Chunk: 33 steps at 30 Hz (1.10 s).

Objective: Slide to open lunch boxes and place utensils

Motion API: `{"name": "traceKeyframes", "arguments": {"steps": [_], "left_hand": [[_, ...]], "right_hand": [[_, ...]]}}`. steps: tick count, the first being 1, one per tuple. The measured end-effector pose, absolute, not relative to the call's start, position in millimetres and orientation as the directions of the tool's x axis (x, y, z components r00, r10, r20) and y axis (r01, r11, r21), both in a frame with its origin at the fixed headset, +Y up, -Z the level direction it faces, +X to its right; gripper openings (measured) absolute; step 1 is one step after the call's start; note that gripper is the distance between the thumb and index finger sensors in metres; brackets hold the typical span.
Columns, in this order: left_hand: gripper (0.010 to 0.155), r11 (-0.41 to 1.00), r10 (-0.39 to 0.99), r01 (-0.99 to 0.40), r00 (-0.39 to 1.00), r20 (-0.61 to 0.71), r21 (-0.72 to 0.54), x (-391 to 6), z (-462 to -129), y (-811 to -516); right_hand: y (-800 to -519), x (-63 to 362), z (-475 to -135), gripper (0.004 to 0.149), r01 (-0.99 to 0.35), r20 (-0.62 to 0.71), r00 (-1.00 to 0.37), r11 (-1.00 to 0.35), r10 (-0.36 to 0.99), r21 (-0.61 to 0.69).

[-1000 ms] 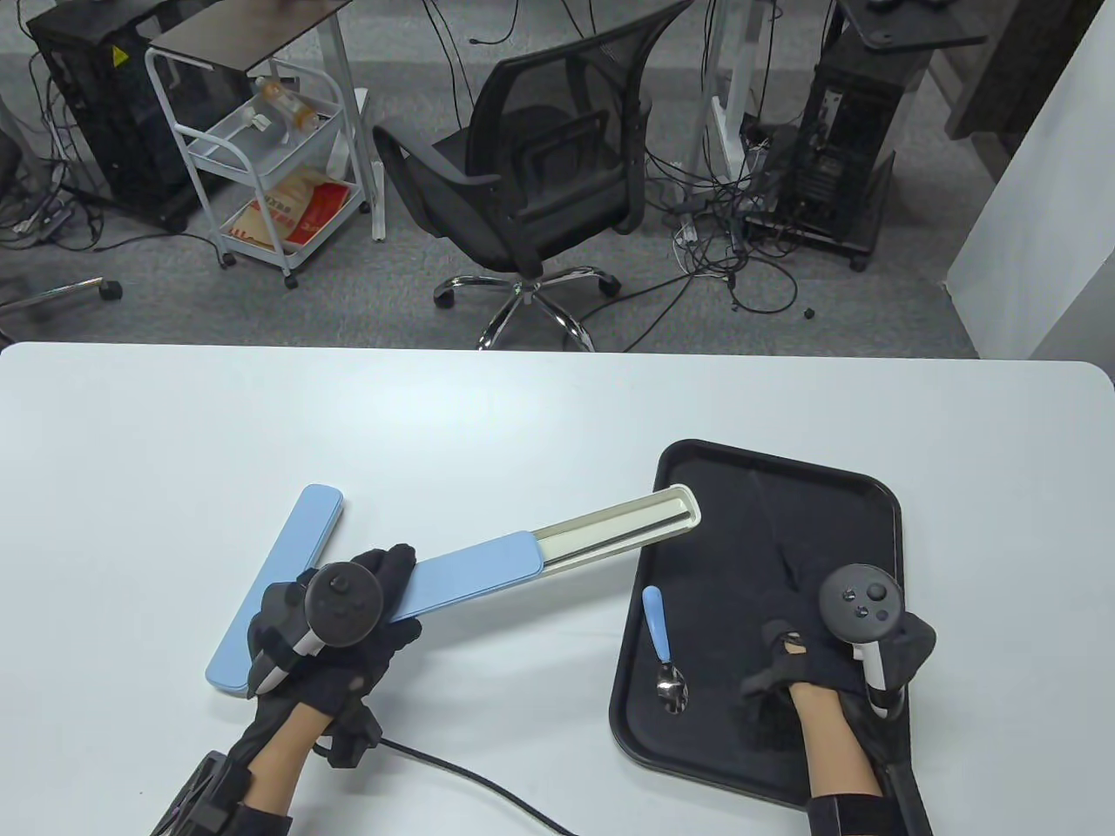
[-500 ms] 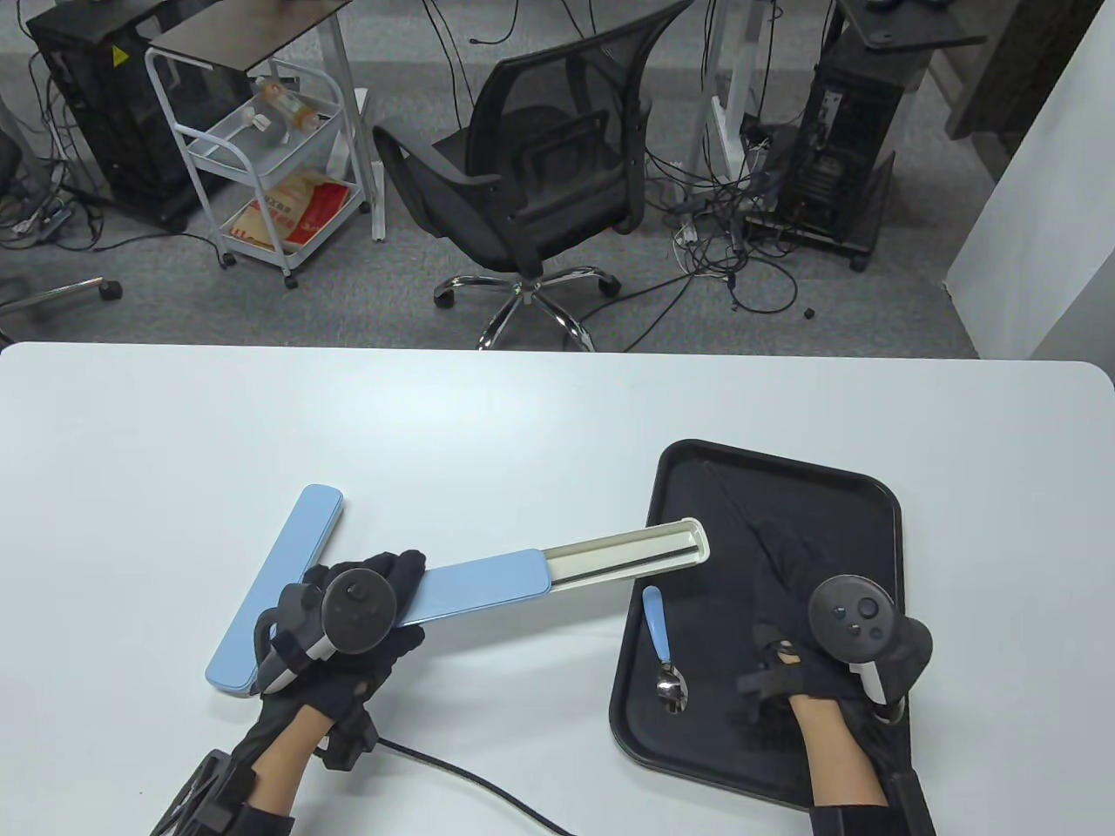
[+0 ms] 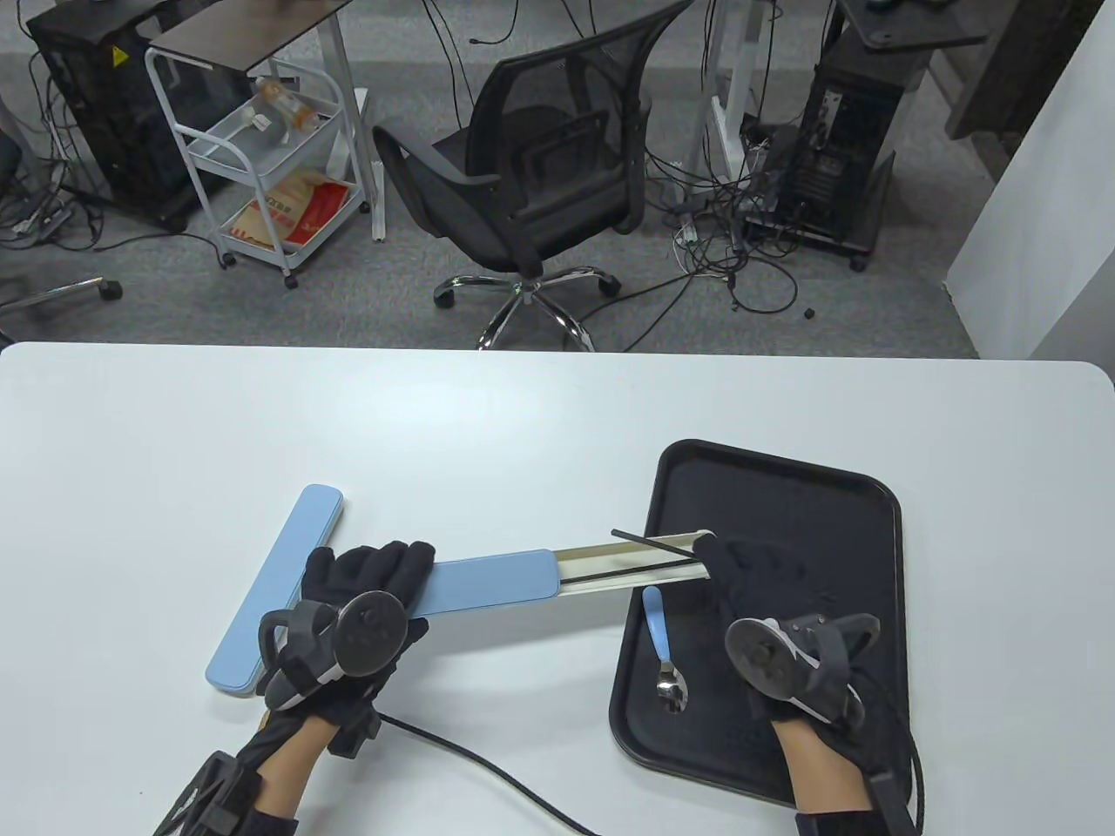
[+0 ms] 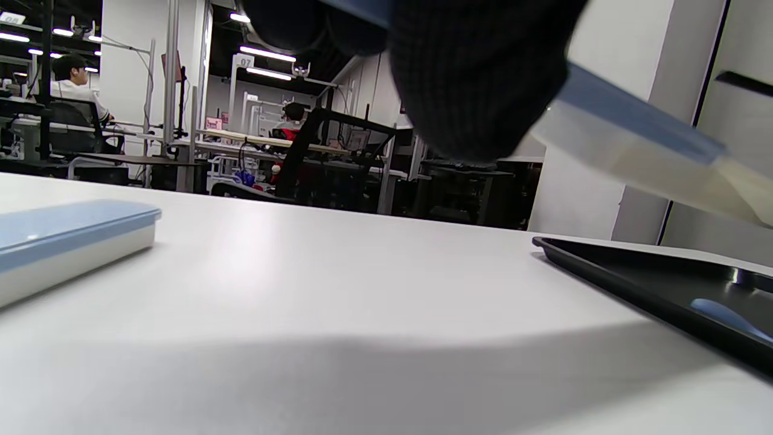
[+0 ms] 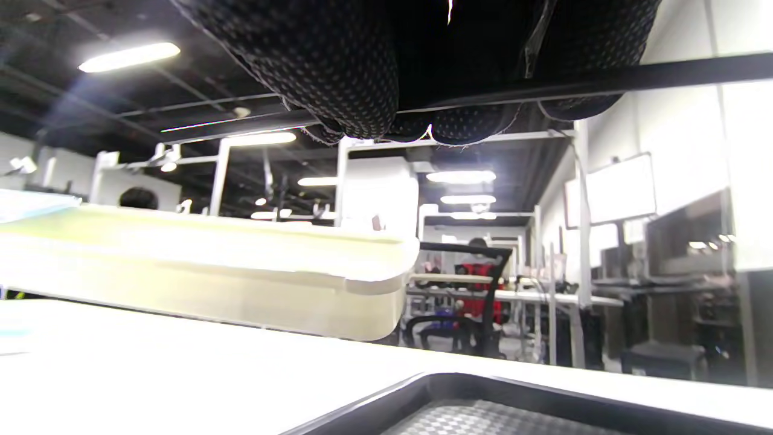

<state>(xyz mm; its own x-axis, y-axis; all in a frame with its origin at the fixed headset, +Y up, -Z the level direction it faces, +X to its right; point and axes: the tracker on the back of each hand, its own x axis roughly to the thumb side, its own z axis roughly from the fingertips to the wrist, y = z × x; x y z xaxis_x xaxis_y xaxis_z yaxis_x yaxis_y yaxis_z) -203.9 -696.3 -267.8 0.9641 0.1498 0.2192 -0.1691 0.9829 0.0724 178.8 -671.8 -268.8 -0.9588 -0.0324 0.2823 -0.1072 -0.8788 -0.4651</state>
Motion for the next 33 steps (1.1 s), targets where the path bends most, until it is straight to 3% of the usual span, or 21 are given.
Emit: {"name": "traceKeyframes", "arguments": {"steps": [14,33], "left_hand": [[0.083,0.984,0.148,-0.168,0.949,0.277,0.051,-196,-265,-696],[0.083,0.99,0.129,-0.14,0.939,0.32,0.012,-178,-259,-698]], "right_hand": [[-683,146,-264,0.042,0.065,0.367,-0.897,-0.894,-0.248,-0.444],[-691,115,-257,0.043,0.03,0.48,-0.846,-0.919,-0.233,-0.394]]}}
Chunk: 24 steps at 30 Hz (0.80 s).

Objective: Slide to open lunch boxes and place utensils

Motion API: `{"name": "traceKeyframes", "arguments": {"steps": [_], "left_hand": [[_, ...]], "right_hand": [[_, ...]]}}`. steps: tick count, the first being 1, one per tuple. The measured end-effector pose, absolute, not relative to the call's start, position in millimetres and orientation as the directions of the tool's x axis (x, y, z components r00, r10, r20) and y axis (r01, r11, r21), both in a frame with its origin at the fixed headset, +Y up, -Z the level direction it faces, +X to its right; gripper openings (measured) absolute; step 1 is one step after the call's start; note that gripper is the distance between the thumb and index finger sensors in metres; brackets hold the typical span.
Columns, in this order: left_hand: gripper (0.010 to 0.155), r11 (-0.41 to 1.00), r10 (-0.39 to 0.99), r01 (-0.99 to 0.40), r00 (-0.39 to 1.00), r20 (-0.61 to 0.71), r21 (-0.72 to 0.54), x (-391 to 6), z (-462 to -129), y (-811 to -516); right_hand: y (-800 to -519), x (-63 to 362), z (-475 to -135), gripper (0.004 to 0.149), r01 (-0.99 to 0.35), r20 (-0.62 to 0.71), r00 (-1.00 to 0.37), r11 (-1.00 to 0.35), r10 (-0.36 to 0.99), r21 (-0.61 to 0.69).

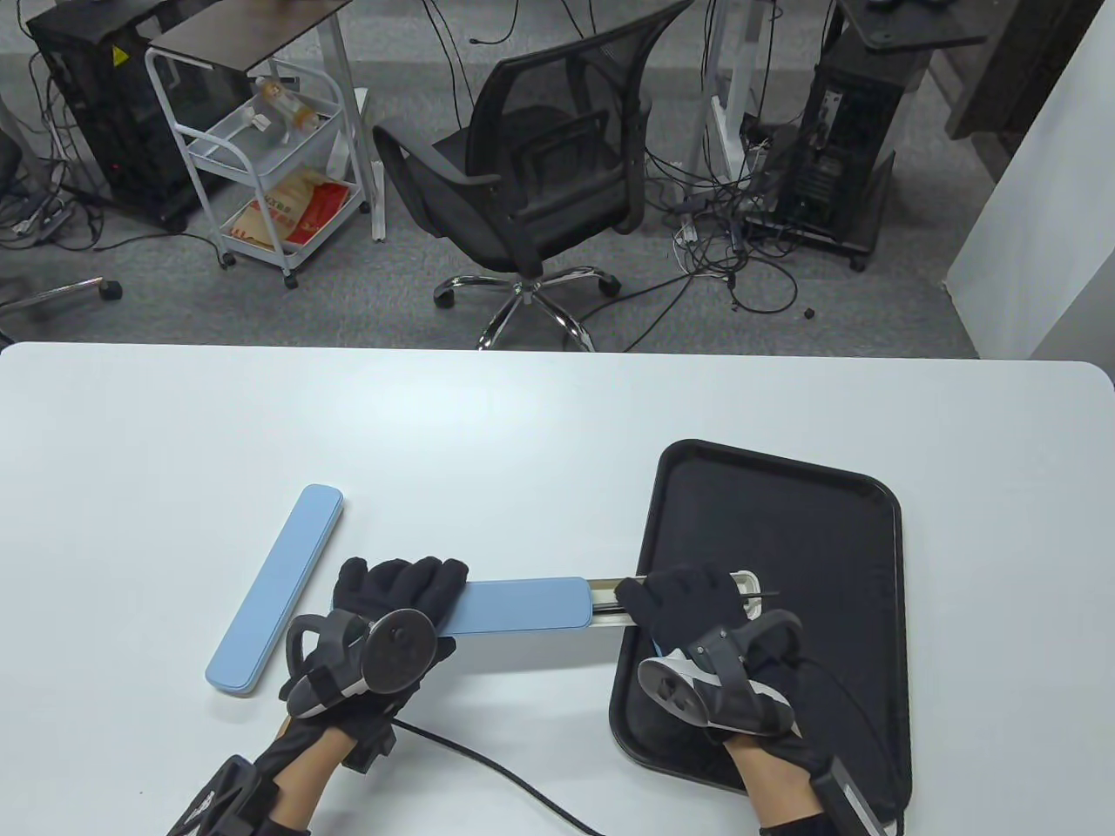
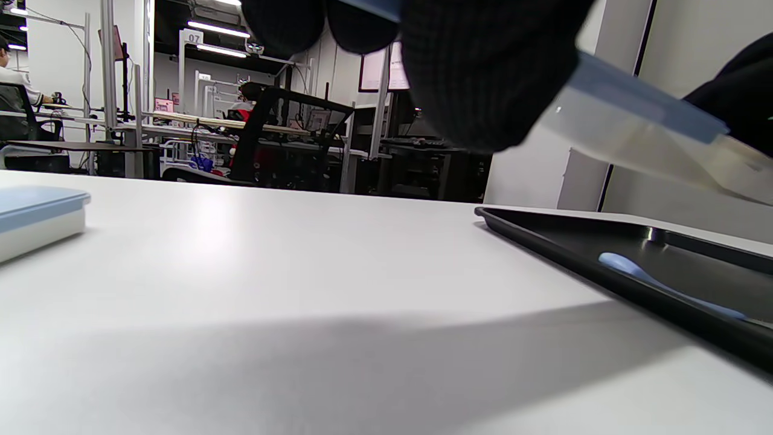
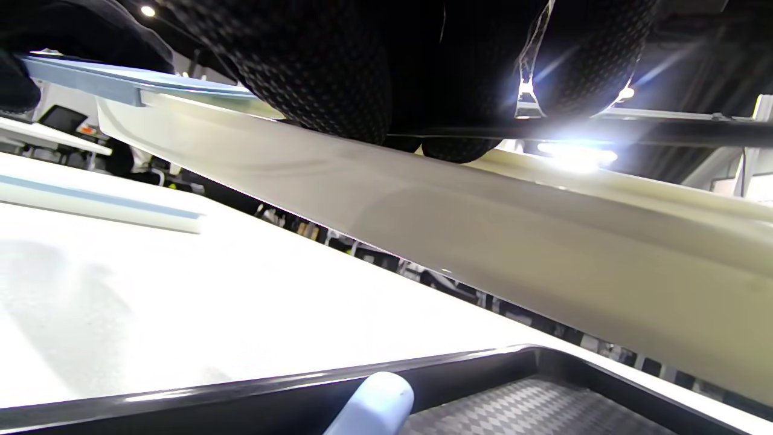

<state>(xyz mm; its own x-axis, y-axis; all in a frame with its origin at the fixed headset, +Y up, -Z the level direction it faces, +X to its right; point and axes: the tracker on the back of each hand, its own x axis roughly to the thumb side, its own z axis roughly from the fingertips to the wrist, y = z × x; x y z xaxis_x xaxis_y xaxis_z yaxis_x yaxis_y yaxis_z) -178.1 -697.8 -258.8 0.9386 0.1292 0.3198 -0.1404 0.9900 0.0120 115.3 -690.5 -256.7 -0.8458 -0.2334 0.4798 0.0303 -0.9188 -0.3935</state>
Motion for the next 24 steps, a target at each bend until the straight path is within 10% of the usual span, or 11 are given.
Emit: {"name": "traceKeyframes", "arguments": {"steps": [24], "left_hand": [[0.082,0.976,0.216,-0.213,0.955,0.206,-0.034,-186,-263,-696]], "right_hand": [[-675,134,-256,0.05,-0.23,0.404,-0.914,-0.864,0.034,-0.448]]}}
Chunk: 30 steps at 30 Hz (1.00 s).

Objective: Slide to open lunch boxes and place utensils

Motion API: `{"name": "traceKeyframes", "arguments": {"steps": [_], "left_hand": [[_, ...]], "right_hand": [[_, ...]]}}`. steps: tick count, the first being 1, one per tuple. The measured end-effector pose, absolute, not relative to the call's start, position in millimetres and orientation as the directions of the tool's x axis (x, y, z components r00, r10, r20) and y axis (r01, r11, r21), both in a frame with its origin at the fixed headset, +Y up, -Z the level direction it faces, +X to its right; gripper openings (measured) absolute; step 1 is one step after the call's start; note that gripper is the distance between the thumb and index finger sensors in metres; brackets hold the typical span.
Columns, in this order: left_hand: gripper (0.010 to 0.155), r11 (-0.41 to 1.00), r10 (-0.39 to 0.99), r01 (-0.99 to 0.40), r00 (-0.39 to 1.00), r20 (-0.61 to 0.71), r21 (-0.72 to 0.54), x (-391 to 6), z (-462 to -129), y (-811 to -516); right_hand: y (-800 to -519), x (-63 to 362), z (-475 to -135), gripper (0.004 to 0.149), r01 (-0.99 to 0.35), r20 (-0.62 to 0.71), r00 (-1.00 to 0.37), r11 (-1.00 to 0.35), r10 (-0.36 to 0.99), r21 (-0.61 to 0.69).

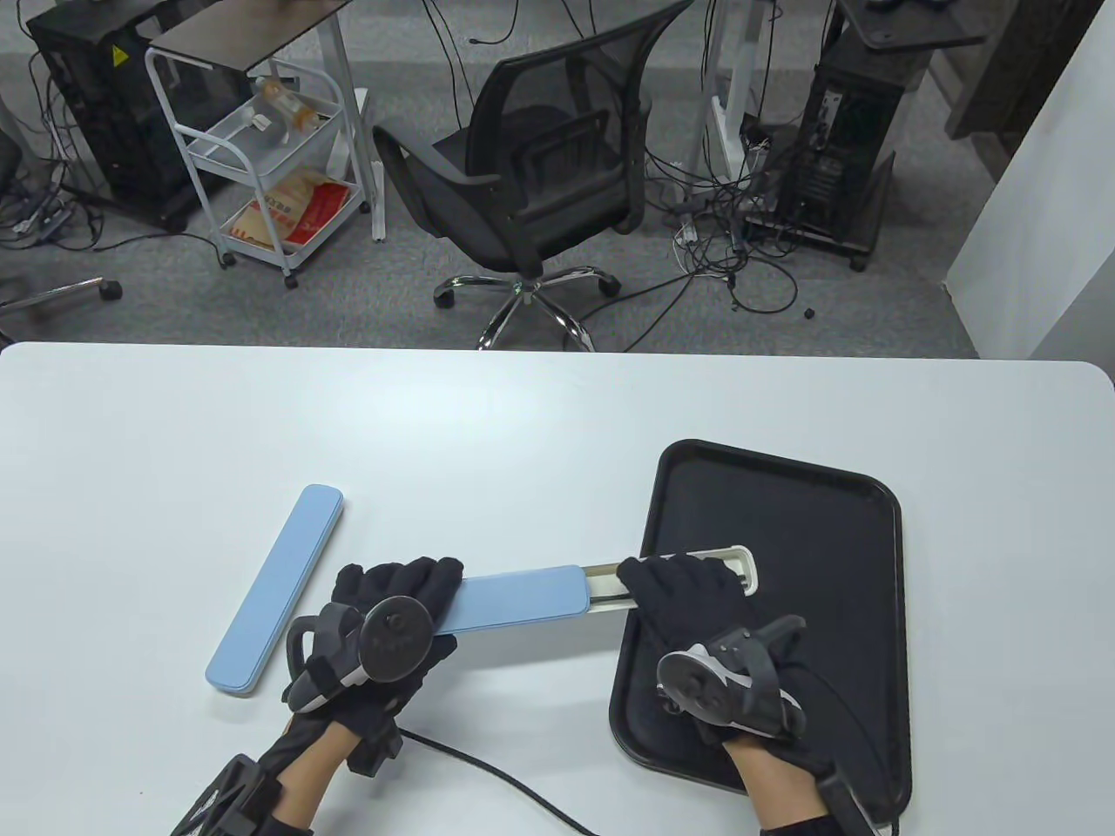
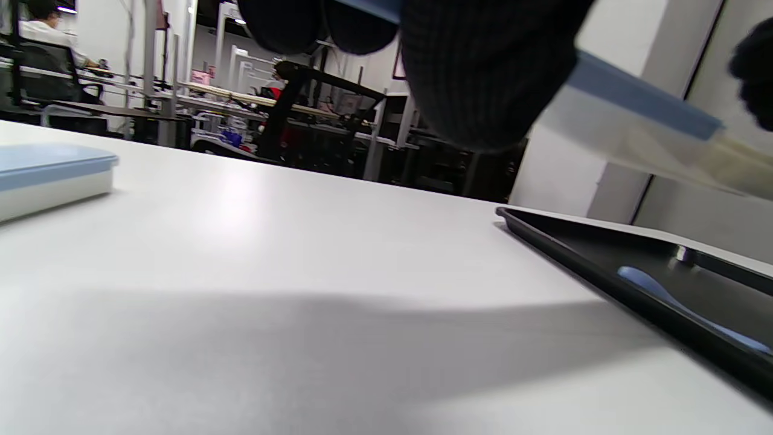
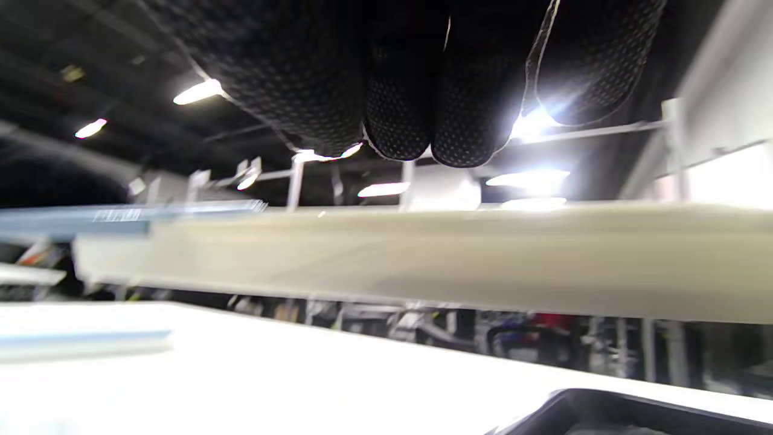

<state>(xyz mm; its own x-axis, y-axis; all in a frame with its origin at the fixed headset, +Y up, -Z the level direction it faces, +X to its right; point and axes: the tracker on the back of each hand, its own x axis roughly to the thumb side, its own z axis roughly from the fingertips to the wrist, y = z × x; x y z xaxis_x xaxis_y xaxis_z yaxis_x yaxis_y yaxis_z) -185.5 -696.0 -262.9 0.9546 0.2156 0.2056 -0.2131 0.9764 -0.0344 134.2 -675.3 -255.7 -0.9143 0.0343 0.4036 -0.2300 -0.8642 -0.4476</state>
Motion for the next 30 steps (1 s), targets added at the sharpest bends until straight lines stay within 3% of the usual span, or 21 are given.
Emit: {"name": "traceKeyframes", "arguments": {"steps": [4,9,15,19,27,30], "left_hand": [[0.083,0.972,0.236,-0.235,0.967,0.097,-0.023,-194,-266,-696],[0.083,0.964,0.265,-0.265,0.964,0.032,-0.02,-201,-267,-695],[0.083,0.96,0.277,-0.277,0.961,-0.002,-0.033,-205,-270,-697],[0.083,0.959,0.281,-0.281,0.96,-0.009,-0.032,-207,-270,-697],[0.083,0.96,0.278,-0.279,0.96,-0.022,-0.037,-208,-270,-697],[0.083,0.959,0.28,-0.281,0.96,-0.029,-0.039,-209,-270,-697]], "right_hand": [[-678,149,-265,0.06,-0.276,0.23,-0.951,-0.905,0.207,-0.325],[-695,154,-275,0.061,-0.302,0.083,-0.953,-0.943,0.292,-0.14],[-719,142,-281,0.066,-0.166,0.013,-0.986,-0.983,0.168,0.08],[-731,129,-282,0.066,-0.029,0.057,-0.998,-0.995,0.035,0.099],[-750,110,-281,0.069,0.117,0.074,-0.992,-0.974,-0.105,0.195],[-752,104,-281,0.069,0.179,0.086,-0.982,-0.968,-0.166,0.176]]}}
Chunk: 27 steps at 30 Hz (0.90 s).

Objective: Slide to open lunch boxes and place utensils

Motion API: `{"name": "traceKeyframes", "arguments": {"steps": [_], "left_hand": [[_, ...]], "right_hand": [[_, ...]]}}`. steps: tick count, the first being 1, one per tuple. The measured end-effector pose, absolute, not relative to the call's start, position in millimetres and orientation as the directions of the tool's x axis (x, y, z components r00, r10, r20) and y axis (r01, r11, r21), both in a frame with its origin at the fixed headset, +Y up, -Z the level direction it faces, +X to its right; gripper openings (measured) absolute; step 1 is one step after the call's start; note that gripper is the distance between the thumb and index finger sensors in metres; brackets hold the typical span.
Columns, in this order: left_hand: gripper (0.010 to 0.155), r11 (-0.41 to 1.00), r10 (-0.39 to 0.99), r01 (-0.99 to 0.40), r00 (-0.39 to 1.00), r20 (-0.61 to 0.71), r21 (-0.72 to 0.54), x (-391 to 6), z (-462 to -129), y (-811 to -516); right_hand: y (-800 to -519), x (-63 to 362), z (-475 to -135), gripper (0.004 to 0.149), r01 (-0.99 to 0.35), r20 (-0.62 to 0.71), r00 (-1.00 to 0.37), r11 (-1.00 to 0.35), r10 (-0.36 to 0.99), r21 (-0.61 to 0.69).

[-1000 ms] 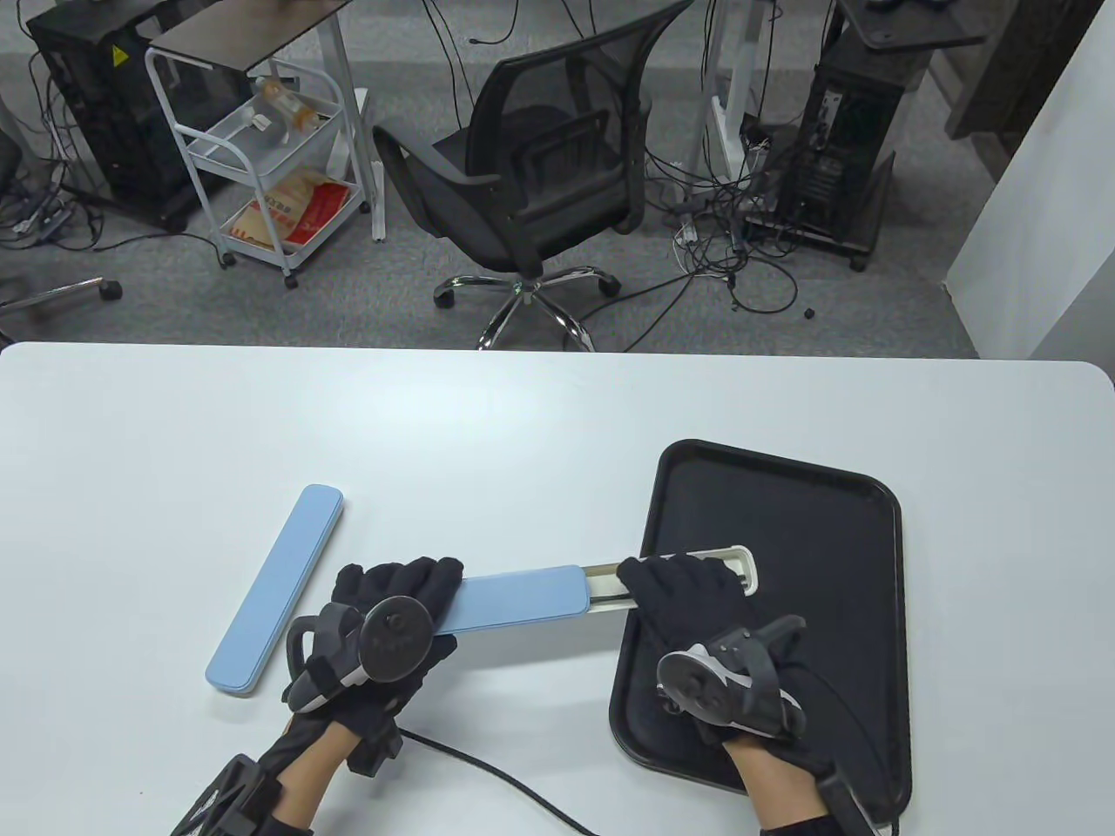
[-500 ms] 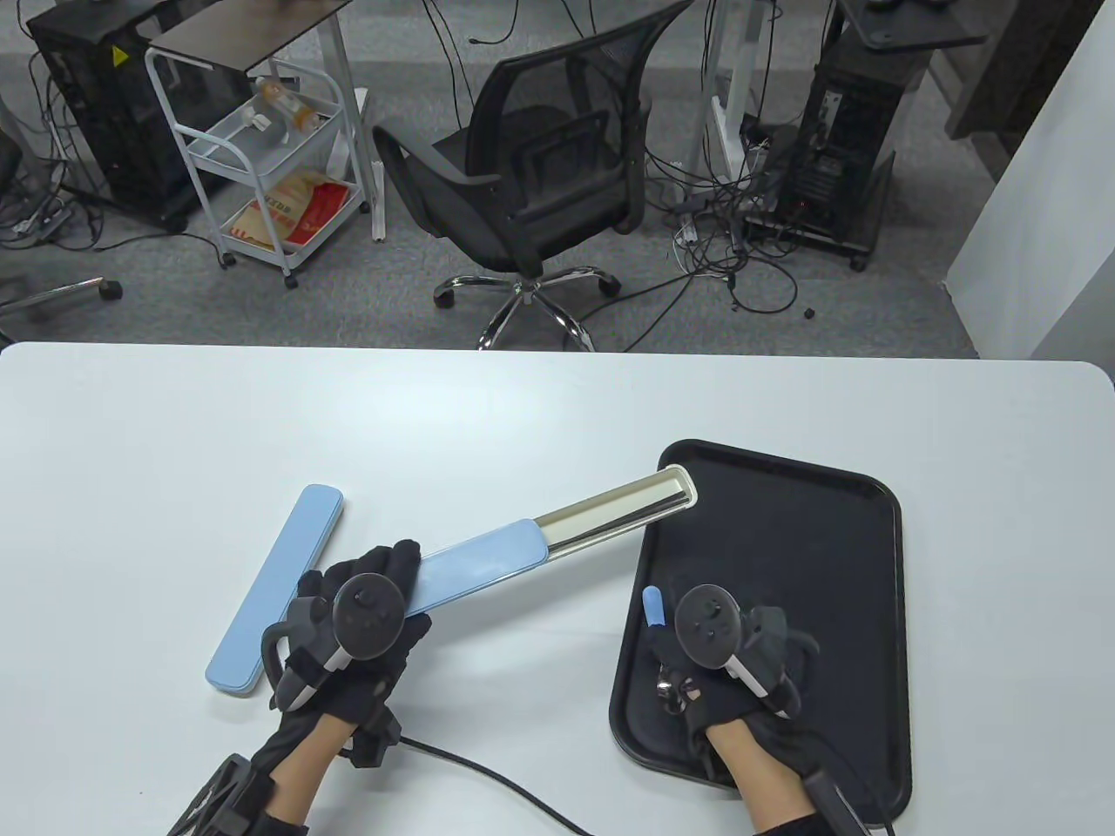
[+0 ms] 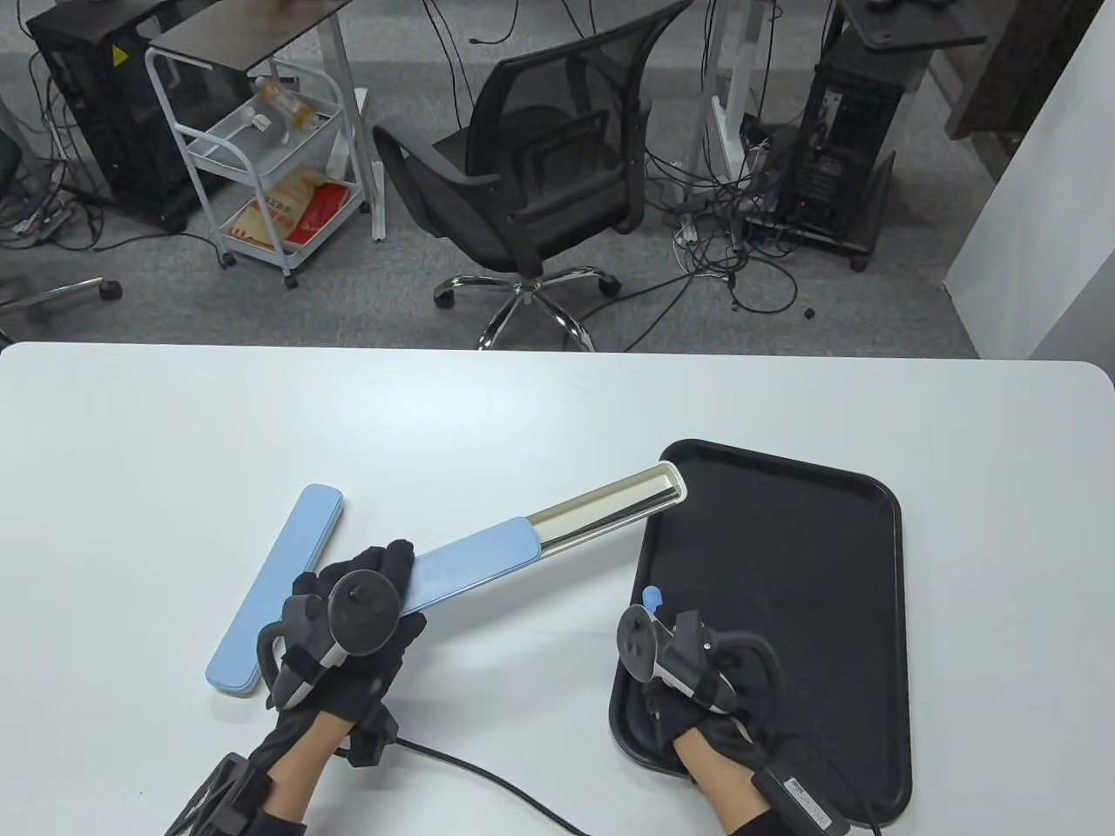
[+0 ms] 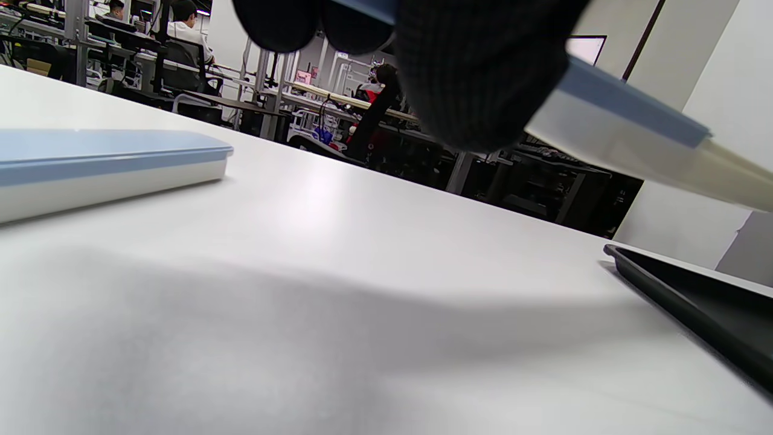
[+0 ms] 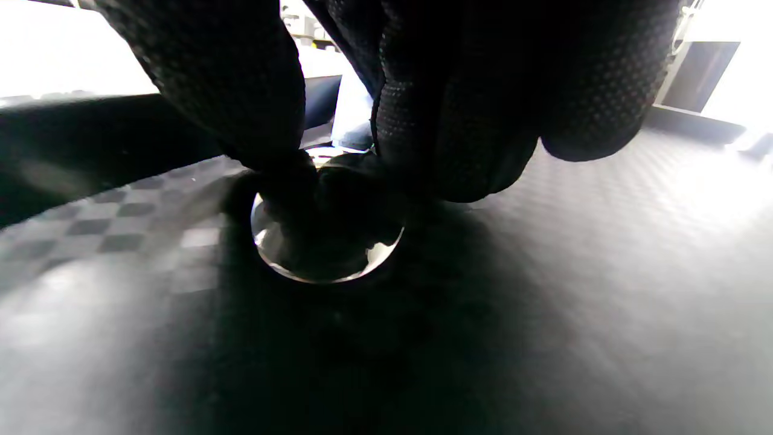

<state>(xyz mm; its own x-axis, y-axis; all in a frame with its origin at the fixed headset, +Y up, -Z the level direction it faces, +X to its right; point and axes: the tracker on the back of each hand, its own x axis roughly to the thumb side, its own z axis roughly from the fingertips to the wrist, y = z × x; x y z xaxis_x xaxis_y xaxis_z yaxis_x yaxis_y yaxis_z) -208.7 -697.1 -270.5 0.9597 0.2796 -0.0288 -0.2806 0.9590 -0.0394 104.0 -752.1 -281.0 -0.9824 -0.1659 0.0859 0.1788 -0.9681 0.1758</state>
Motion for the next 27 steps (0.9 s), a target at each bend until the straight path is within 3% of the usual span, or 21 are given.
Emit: {"name": "traceKeyframes", "arguments": {"steps": [15,20,27], "left_hand": [[0.083,0.96,0.274,-0.275,0.961,-0.023,-0.046,-209,-271,-699],[0.082,0.961,0.273,-0.274,0.962,-0.015,-0.044,-209,-271,-699],[0.083,0.967,0.251,-0.25,0.968,0.02,-0.041,-207,-272,-700]], "right_hand": [[-756,109,-288,0.062,0.187,0.033,-0.982,-0.964,-0.185,0.189],[-750,133,-294,0.059,0.132,-0.032,-0.99,-0.978,-0.139,0.159],[-728,187,-300,0.058,-0.055,-0.187,-0.981,-0.997,0.043,0.061]]}}
